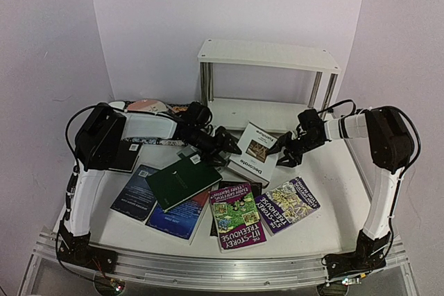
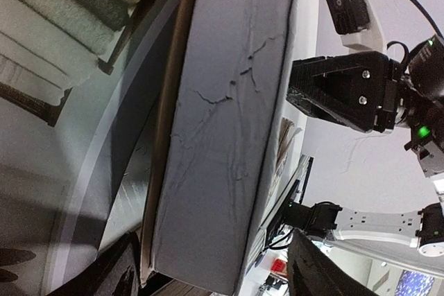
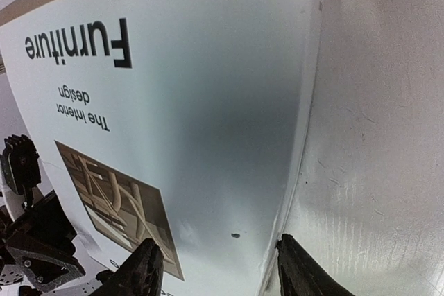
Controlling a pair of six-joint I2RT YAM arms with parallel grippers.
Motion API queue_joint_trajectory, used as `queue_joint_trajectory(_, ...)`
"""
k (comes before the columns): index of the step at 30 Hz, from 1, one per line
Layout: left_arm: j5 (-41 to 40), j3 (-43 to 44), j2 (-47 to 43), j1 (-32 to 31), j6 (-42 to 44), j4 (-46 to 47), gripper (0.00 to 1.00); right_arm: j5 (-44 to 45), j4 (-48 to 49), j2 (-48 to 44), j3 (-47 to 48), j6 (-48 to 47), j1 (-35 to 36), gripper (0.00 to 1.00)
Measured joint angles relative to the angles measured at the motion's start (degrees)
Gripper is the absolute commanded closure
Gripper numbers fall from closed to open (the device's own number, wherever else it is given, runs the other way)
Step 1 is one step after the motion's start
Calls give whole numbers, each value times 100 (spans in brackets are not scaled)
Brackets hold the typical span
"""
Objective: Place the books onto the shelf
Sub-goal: Pick up the book at the center of the board.
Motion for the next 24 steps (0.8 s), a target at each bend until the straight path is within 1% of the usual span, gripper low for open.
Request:
queue_joint_trajectory(6, -13, 0, 2, 11, -166, -70, 48, -9, 0, 0, 0, 0, 4, 41)
queue_joint_trajectory(9, -24, 0, 2, 11, -219, -111, 58, -7, 0, -9, -2, 0, 17, 37)
queue_joint_trajectory(10, -20, 0, 0, 11, -214, -107, 59, -13, -2, -22, -2, -2, 22, 35)
queue_joint_trajectory(15, -24, 0, -44, 11, -337, -111, 61, -13, -22, -267, -35, -63, 46, 19)
queue_joint_trajectory(17, -28, 0, -79, 11, -380, -136, 65, 4, -46, -490, -87, -162, 50, 15)
queue_joint_trajectory(19, -33, 0, -142, 20, -455, -173, 66, 61, -155, -807, -157, -328, 50, 12)
queue_joint_trajectory(23, -24, -17, -343, 63, -627, -273, 66, 323, -610, -1449, -164, -798, 50, 11)
queue_joint_trajectory(24, -24, -37, -413, 70, -671, -280, 66, 400, -750, -1613, -162, -944, 50, 9)
